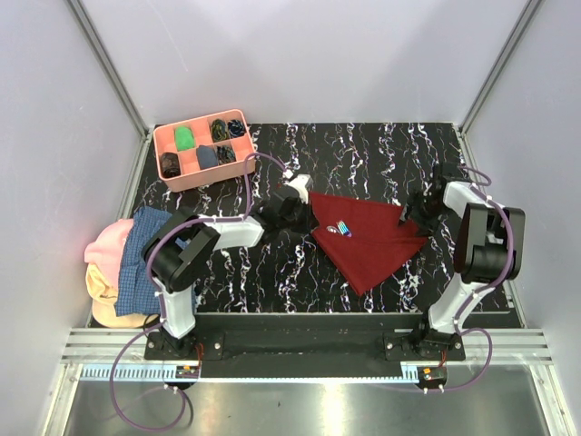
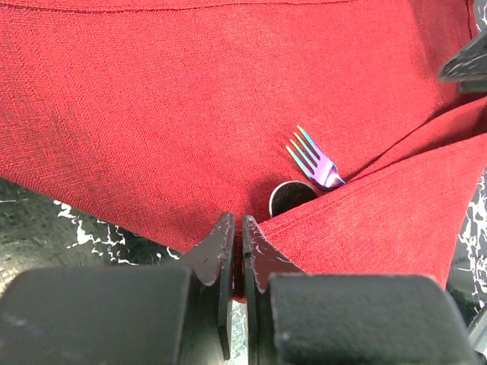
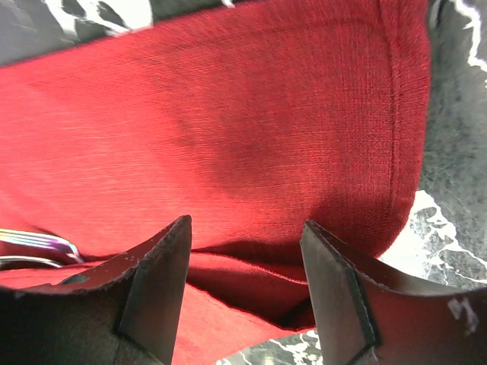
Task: Fold the napkin, place the utensils inside, and roll it up
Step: Fold the napkin
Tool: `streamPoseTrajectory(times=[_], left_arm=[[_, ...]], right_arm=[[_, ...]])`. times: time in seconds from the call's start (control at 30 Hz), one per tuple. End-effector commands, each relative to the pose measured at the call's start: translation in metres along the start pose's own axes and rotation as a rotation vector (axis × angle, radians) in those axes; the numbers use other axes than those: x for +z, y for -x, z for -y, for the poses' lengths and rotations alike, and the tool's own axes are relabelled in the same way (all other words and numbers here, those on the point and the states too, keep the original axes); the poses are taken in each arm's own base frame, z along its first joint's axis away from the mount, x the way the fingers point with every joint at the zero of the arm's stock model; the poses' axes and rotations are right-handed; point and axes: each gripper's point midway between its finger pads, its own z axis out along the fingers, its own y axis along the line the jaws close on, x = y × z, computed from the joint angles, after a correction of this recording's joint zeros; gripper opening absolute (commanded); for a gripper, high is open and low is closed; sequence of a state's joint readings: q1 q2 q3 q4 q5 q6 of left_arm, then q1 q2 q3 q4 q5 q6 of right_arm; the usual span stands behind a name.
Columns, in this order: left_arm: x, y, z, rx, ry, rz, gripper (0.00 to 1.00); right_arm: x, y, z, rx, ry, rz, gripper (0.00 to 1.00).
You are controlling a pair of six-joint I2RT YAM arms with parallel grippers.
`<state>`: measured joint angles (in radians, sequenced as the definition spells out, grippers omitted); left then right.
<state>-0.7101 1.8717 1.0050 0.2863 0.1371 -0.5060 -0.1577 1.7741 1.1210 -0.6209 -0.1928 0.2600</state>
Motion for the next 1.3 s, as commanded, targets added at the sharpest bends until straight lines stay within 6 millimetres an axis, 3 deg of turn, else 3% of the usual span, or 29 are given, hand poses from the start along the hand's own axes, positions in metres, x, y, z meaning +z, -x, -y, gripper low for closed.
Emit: streamPoseTrajectory(times=[0.0,0.4,0.73,0.97,1.07,1.1,1.27], left_arm=[[-0.011,0.031,0.009,0.009,-0.02,0.104,0.0],[-0.01,0.031,0.005,0.007,-0.018,0.105,0.0],[-0.008,0.033,0.0,0.009,-0.013,0.107,0.0],[-0.003,0.037,-0.004,0.029,-0.003,0.101,0.0],[-0.004,0.047,-0.003,0.033,0.001,0.118,0.17],[-0.005,0.051,-0.003,0.038,0.003,0.124,0.28],[-0.009,0.073,-0.008,0.045,0.034,0.154,0.52]], right_arm=[[-0.003,-0.008,0.01,-0.004,-0.06,-0.085,0.67],[-0.005,-0.029,0.027,-0.005,-0.147,-0.204,0.66],[-0.007,-0.022,0.045,-0.016,-0.254,-0.19,0.66],[-0.008,-0.018,0.043,-0.014,-0.251,-0.177,0.66],[-0.014,-0.012,0.037,-0.01,-0.228,-0.149,0.67],[-0.016,-0.01,0.033,-0.008,-0.214,-0.138,0.67],[-0.044,0.009,0.003,-0.013,-0.085,-0.036,0.68]])
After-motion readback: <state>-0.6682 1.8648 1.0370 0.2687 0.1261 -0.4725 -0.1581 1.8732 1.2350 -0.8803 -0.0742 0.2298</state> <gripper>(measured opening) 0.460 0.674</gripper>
